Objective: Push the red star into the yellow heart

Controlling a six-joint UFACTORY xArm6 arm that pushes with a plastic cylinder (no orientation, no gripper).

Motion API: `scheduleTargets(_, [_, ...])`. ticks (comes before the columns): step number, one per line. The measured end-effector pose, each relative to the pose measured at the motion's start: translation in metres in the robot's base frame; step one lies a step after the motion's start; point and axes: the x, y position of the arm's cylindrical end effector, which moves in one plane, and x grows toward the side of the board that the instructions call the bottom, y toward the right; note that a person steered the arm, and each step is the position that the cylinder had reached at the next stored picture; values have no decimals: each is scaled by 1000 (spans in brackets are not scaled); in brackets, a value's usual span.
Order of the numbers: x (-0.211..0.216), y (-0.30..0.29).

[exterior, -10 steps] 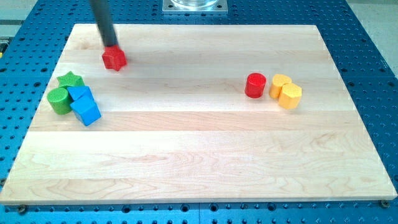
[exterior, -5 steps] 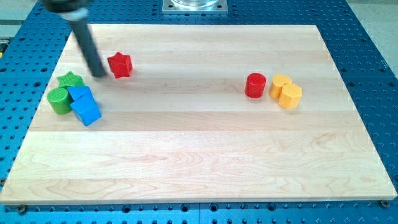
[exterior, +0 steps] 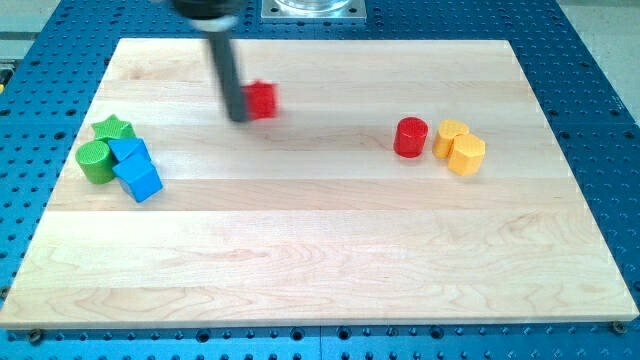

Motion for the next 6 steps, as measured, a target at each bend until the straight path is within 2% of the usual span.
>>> scheduleTargets(1, [11,-28])
scheduleTargets(2, [-43,-48])
scheduleTargets(3, [-44,47])
scheduleTargets(4, [9,150])
scheduleTargets(6, [0,109])
